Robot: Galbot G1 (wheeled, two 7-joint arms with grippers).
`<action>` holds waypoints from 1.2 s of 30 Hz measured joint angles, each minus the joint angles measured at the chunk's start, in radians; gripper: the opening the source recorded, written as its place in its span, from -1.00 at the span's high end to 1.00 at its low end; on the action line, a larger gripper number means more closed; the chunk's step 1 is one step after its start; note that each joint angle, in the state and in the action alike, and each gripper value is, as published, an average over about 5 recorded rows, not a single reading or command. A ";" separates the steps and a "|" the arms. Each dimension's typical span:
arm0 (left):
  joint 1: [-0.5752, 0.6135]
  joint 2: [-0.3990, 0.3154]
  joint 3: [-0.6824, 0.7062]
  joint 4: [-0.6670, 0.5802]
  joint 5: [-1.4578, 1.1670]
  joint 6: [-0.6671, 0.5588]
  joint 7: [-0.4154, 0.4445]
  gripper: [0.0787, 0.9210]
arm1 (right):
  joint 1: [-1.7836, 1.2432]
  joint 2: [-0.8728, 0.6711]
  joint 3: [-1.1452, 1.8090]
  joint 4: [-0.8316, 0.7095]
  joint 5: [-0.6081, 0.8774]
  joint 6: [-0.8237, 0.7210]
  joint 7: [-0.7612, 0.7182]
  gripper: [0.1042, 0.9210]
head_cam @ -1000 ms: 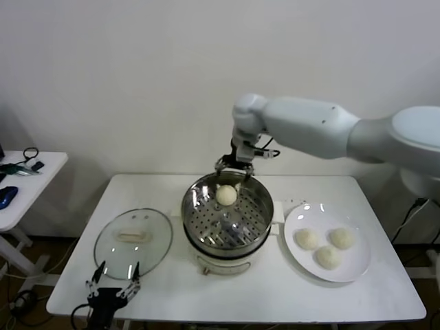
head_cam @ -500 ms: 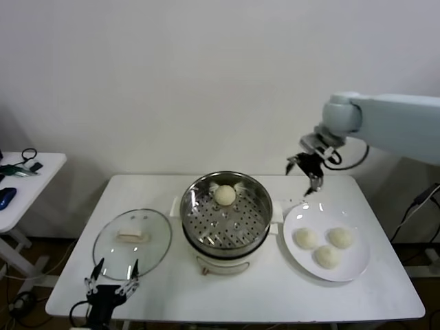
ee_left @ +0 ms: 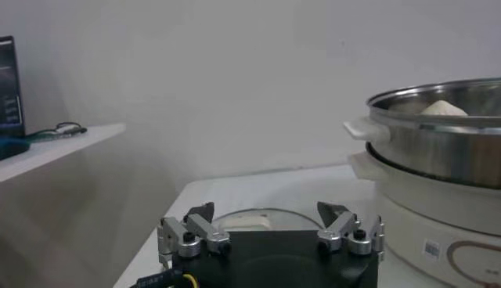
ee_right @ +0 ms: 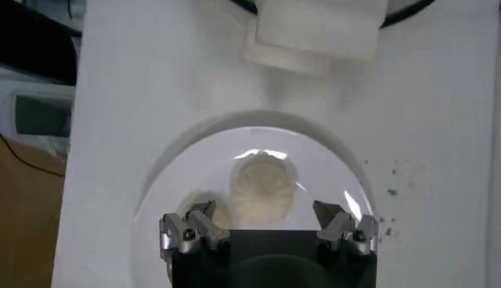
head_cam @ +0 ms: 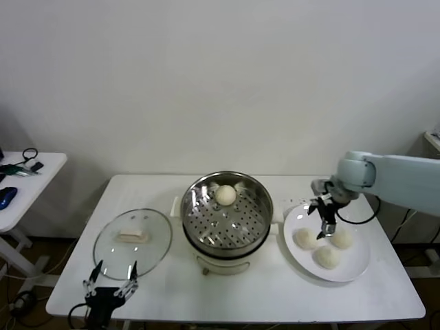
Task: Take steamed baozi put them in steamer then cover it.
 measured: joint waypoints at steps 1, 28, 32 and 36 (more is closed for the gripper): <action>0.001 -0.001 0.000 0.000 0.001 -0.001 -0.001 -0.77 | -0.020 0.001 0.016 -0.009 -0.006 -0.005 0.004 -0.76; 0.008 -0.005 0.000 0.004 0.008 -0.007 -0.010 -0.77 | -0.165 0.044 0.151 -0.107 -0.089 -0.017 -0.009 -0.30; 0.010 -0.002 0.001 0.003 0.011 -0.005 -0.011 -0.77 | -0.060 0.054 0.096 -0.092 -0.060 0.006 -0.050 -0.30; 0.013 -0.001 0.005 0.001 0.013 -0.002 -0.011 -0.77 | 0.089 0.074 0.024 -0.075 -0.003 0.025 -0.105 -0.30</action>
